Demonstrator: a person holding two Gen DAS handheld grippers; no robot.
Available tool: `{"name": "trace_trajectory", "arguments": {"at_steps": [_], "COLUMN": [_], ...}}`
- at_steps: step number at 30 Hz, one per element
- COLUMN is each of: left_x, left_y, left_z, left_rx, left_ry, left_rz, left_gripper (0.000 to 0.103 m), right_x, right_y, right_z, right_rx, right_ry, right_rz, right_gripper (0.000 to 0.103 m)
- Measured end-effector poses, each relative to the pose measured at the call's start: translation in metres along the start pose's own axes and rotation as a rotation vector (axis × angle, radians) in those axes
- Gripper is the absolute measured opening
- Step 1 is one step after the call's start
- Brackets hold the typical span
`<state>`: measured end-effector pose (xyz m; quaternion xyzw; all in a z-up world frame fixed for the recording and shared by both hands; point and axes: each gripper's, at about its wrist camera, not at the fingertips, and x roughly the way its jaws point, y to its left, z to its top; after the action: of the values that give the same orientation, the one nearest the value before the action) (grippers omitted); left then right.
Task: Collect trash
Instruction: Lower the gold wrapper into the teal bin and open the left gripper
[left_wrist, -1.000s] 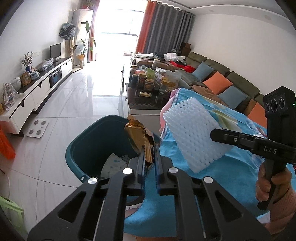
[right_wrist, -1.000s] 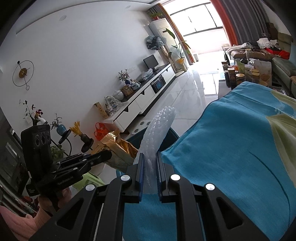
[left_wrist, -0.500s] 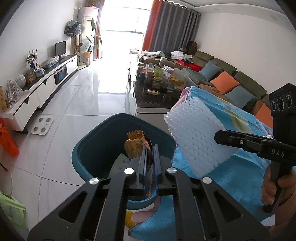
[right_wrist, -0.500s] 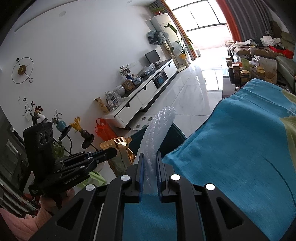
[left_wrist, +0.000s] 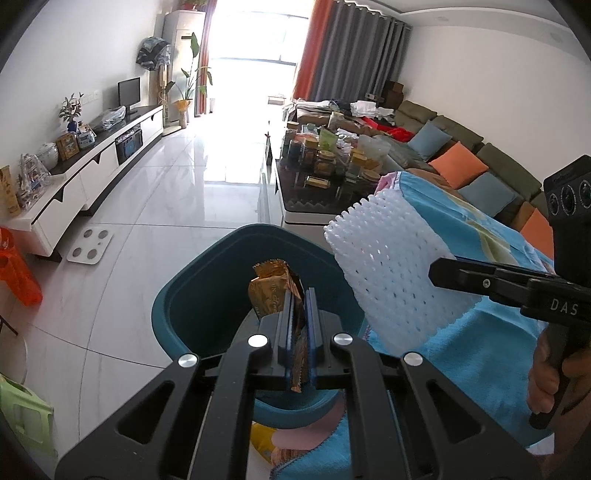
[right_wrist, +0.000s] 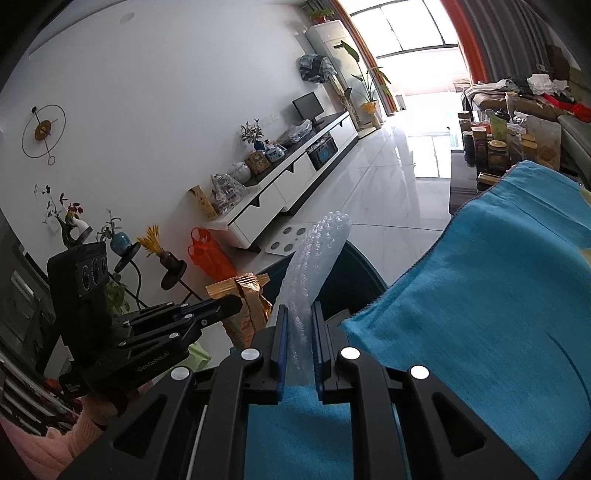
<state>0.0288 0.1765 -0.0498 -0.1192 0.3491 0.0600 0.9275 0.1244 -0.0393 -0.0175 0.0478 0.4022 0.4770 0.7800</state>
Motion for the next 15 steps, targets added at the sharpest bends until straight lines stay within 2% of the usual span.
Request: {"name": "trace_trajectory", "arguments": {"at_steps": [15], "left_x": [0.008], "left_y": [0.0], "left_z": [0.001], "left_rx": [0.003], "left_ry": [-0.002], "left_rz": [0.021], "left_gripper": [0.006], "right_x": [0.017], "right_y": [0.009], "right_z": [0.005], "right_rx": [-0.008], "right_ry": [0.023], "right_rz": [-0.005], "right_gripper": [0.011]}}
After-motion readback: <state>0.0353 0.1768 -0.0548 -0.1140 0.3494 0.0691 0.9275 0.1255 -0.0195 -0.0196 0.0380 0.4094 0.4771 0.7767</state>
